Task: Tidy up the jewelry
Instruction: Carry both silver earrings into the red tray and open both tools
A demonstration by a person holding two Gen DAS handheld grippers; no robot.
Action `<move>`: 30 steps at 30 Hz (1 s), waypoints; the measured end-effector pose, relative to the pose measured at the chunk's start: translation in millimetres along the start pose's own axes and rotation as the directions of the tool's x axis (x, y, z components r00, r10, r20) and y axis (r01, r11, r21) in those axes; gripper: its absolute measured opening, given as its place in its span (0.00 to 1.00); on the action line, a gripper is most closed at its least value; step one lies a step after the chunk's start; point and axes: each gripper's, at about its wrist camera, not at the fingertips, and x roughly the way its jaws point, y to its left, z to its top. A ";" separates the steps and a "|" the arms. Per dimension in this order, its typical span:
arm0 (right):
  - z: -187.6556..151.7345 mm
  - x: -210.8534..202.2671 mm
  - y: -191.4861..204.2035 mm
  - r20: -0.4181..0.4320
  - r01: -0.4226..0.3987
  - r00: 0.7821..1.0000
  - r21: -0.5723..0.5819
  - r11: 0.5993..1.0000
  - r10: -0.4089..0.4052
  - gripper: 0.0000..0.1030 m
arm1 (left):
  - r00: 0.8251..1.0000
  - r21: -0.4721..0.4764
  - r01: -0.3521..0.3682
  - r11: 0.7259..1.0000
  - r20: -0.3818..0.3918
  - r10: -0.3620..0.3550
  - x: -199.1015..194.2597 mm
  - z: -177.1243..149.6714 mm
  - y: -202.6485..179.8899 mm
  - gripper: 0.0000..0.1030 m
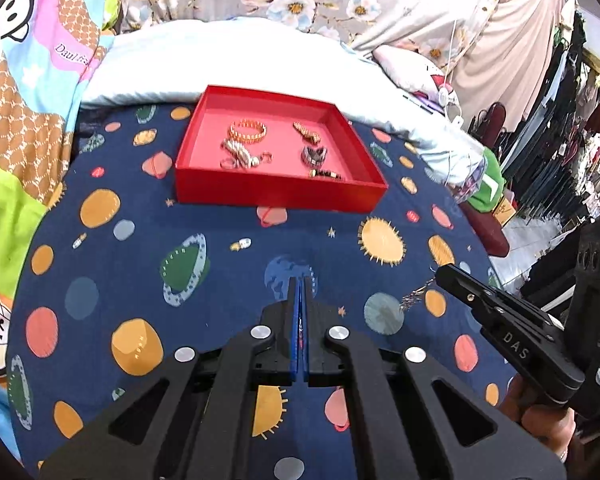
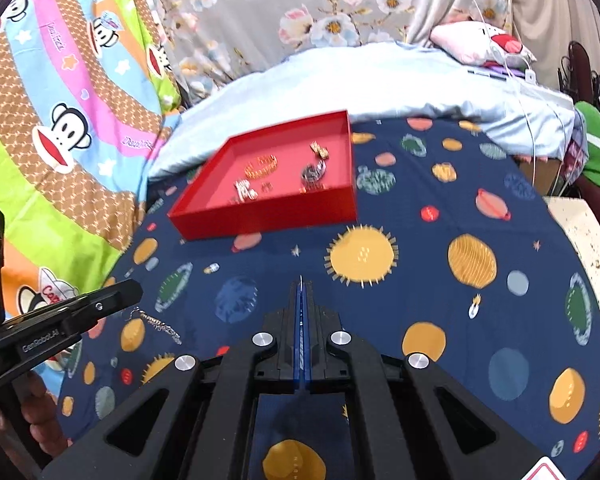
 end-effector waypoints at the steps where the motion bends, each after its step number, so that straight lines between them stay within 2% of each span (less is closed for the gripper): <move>1: 3.0 -3.1 1.6 0.010 -0.003 1.000 -0.005 1.000 0.003 0.00 | 1.000 0.004 -0.004 1.000 0.010 0.004 -2.8 3.7 0.0 0.00; 8: 34.2 -14.2 11.8 0.069 -0.027 0.997 -0.046 0.999 0.030 0.00 | 0.997 0.022 -0.017 1.000 0.081 0.015 -13.9 36.4 2.6 0.00; 15: 80.0 -2.7 22.0 0.113 -0.065 0.991 -0.086 0.994 0.075 0.00 | 0.988 0.044 -0.031 0.999 0.155 0.024 -11.1 84.9 5.7 0.00; 23: 139.0 48.0 25.9 0.102 -0.122 0.986 -0.085 0.989 0.130 0.00 | 0.979 0.057 -0.047 0.997 0.199 0.035 26.0 148.1 10.9 0.00; 30: 173.8 103.6 33.4 0.065 -0.141 0.987 -0.094 0.986 0.147 0.00 | 0.980 0.051 -0.069 0.996 0.190 0.059 71.9 189.1 21.7 0.00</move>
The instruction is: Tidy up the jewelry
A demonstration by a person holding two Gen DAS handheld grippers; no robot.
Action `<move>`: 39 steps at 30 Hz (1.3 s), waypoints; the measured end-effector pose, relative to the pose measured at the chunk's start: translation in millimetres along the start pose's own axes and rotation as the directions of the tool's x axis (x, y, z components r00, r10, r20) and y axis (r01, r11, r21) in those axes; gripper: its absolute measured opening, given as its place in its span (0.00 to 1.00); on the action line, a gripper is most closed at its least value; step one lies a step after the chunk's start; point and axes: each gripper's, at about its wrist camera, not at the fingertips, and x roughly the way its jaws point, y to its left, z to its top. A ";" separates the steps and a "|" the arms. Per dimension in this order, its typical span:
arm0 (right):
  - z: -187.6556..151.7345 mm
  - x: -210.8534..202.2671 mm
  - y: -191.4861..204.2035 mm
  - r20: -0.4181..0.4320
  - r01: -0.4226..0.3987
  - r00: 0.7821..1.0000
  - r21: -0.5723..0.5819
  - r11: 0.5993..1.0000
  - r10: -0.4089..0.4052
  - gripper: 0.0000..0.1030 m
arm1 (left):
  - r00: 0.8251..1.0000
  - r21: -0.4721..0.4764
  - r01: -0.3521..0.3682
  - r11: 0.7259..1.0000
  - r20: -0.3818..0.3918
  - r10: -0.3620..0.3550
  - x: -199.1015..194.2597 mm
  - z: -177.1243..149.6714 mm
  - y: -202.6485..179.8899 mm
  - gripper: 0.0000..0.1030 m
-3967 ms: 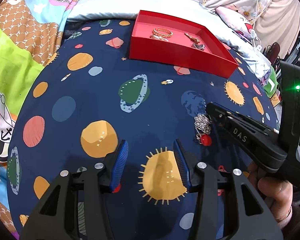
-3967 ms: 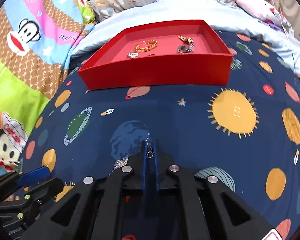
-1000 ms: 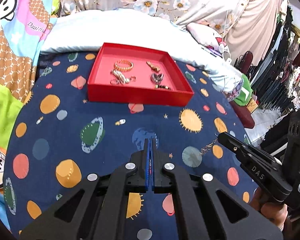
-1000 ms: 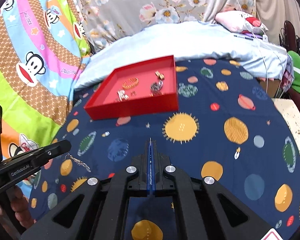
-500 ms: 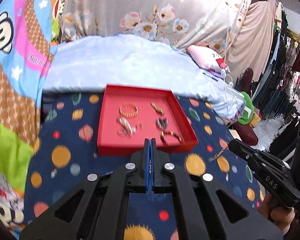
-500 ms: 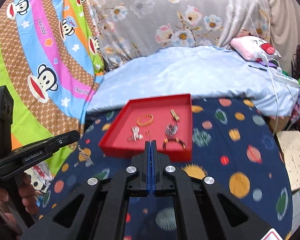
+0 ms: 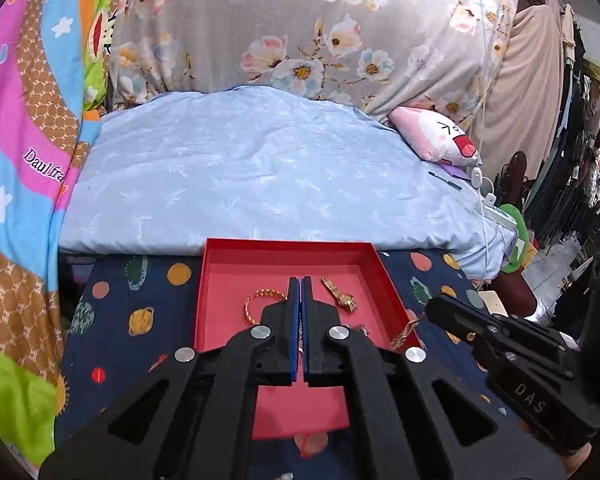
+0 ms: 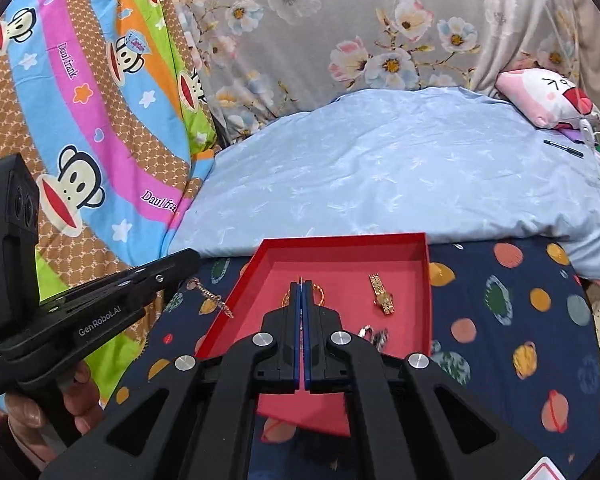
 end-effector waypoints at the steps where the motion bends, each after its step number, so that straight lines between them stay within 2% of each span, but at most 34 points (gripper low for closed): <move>1: 2.7 8.4 -0.9 -0.009 -0.003 1.000 0.000 1.000 0.003 0.00 | 1.000 -0.003 -0.007 1.000 -0.005 0.007 8.8 3.5 2.0 0.00; 10: 9.1 79.8 -3.7 -0.087 0.011 0.996 -0.032 0.999 -0.014 0.00 | 0.997 -0.009 -0.047 0.999 -0.059 0.046 68.3 13.6 17.3 0.00; 17: 7.4 106.5 -13.7 -0.117 0.032 0.993 -0.026 0.999 -0.035 0.00 | 0.994 -0.017 -0.056 0.998 -0.098 0.054 93.8 9.3 23.8 0.00; 21: 6.6 114.1 -15.8 -0.129 0.025 0.991 -0.029 0.999 -0.028 0.01 | 0.994 -0.021 -0.057 0.998 -0.091 0.055 97.7 10.2 24.7 0.02; 23: 7.9 111.9 -16.5 -0.108 0.037 0.993 -0.028 0.999 -0.040 0.08 | 0.993 -0.028 -0.078 0.997 -0.087 0.075 97.5 11.8 26.5 0.19; 24: 9.1 109.7 -16.9 -0.099 0.045 0.994 -0.025 0.999 -0.047 0.10 | 0.993 -0.033 -0.087 0.996 -0.087 0.084 96.9 12.4 27.6 0.32; 25: 10.0 107.0 -17.4 -0.092 0.046 0.995 -0.023 0.999 -0.048 0.15 | 0.992 -0.041 -0.105 0.994 -0.076 0.102 93.9 13.5 29.3 0.36; 33: 17.8 63.7 -13.0 -0.019 0.083 0.996 -0.028 0.996 -0.084 0.25 | 0.989 -0.030 -0.145 0.989 -0.034 0.144 62.3 18.3 26.0 0.41; 39: 4.5 22.9 -4.8 0.010 0.105 0.994 -0.038 0.994 -0.104 0.31 | 0.985 -0.014 -0.169 0.985 0.007 0.170 21.2 12.4 16.8 0.45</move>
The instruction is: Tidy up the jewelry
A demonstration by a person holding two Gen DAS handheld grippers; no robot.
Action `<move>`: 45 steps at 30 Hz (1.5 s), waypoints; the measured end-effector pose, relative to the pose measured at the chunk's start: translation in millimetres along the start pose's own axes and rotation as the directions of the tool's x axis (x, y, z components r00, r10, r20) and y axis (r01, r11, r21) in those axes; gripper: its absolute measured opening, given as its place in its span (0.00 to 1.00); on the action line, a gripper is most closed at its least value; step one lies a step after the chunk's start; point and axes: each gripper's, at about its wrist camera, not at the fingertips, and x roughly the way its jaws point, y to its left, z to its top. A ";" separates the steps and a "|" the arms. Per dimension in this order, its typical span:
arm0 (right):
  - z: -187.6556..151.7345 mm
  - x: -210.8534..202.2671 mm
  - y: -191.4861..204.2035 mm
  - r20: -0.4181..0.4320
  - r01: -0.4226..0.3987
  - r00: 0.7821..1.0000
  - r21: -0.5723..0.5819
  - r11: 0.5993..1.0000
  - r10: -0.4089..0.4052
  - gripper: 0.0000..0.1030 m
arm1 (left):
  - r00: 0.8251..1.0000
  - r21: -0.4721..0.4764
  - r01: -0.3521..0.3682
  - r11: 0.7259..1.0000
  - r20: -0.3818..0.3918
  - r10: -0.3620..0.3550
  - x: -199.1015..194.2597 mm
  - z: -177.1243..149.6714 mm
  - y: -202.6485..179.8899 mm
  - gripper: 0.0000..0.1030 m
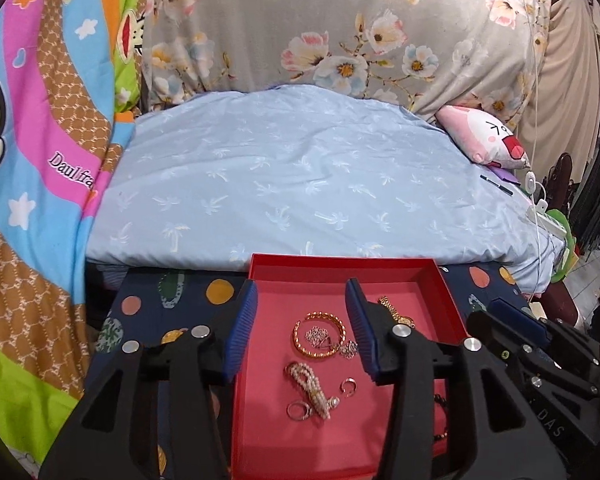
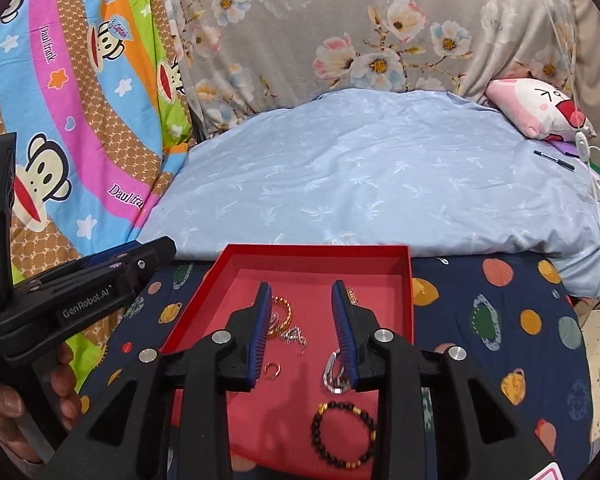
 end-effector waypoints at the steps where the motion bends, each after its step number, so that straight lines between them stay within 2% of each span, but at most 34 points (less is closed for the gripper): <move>1: -4.0 -8.5 1.4 0.009 0.010 1.000 -0.002 1.000 -0.010 0.35 | 1.000 -0.001 -0.005 1.000 0.004 0.005 -9.4 -3.5 0.5 0.47; 5: -19.8 -35.4 12.1 0.029 0.050 0.998 -0.029 0.998 -0.050 0.47 | 0.999 0.015 -0.034 0.999 0.012 0.034 -34.3 -21.8 0.3 0.55; 10: -50.7 -63.4 26.1 0.025 0.087 0.996 -0.037 0.995 -0.086 0.51 | 0.998 0.020 -0.056 0.998 0.001 0.056 -58.4 -52.6 -1.3 0.65; 15: -79.8 -82.9 28.3 -0.001 0.086 0.996 0.017 0.996 -0.086 0.52 | 0.998 -0.020 -0.050 0.999 -0.046 0.049 -73.2 -85.3 0.2 0.65; 18: -95.3 -91.4 31.3 -0.009 0.118 0.993 0.022 0.993 -0.118 0.54 | 0.996 -0.031 -0.057 0.998 -0.066 0.055 -80.6 -103.8 -2.4 0.65; 26: -132.8 -109.3 39.7 -0.023 0.183 0.983 0.013 0.983 -0.183 0.67 | 0.991 -0.042 -0.070 0.997 -0.118 0.065 -91.4 -149.7 -11.6 0.65; 36: -162.9 -111.4 35.4 -0.062 0.218 0.974 0.036 0.975 -0.216 0.71 | 0.985 -0.042 -0.117 0.992 -0.135 0.110 -94.8 -180.9 -13.9 0.65; 45: -175.0 -109.4 37.2 -0.074 0.238 0.969 0.033 0.971 -0.236 0.71 | 0.976 0.027 -0.193 0.981 -0.097 0.195 -98.8 -190.4 -19.9 0.68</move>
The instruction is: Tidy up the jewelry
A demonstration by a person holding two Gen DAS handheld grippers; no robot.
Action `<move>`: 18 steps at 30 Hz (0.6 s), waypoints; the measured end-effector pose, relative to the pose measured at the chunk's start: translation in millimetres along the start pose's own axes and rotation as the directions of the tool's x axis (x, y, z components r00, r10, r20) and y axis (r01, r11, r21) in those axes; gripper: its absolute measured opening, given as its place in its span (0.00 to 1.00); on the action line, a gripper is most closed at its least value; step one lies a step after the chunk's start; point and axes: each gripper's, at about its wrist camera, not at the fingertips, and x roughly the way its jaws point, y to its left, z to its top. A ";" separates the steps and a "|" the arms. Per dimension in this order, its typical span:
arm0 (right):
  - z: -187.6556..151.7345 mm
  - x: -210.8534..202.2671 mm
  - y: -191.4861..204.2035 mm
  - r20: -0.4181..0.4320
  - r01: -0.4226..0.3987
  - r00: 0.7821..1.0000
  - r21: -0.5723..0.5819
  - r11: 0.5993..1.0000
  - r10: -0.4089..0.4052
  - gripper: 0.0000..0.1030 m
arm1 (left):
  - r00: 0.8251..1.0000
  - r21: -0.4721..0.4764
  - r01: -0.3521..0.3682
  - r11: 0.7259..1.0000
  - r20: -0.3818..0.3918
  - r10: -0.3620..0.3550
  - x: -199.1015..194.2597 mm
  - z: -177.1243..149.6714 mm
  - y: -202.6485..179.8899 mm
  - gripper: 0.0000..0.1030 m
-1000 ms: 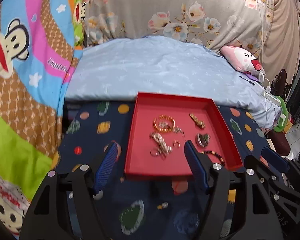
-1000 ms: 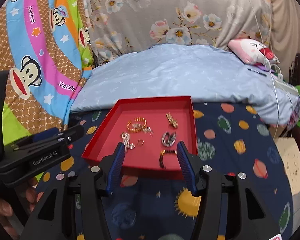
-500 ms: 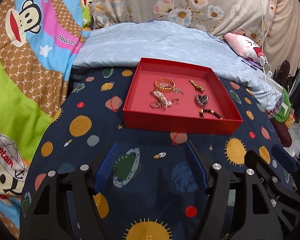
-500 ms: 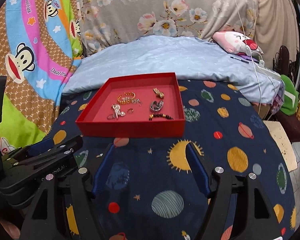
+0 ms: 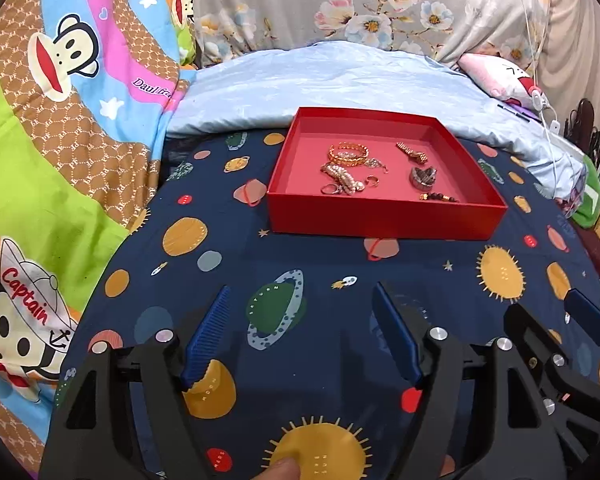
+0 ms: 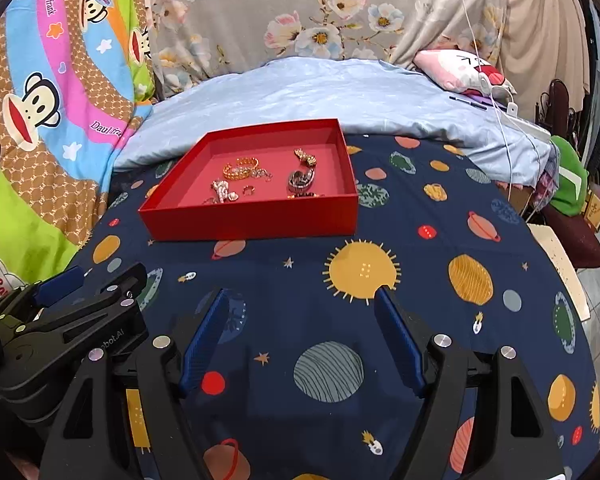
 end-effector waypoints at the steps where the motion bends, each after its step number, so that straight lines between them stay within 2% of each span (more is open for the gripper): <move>1: -1.0 0.5 0.0 -0.002 0.001 1.000 0.000 1.000 -0.001 0.71 | 1.000 -0.002 -0.001 1.000 -0.006 0.001 1.1 -1.0 0.5 0.68; 18: -6.3 -0.5 -1.7 -0.003 0.001 1.000 0.019 1.000 -0.001 0.76 | 0.998 -0.008 -0.063 0.998 -0.002 0.063 -2.6 -7.9 1.8 0.76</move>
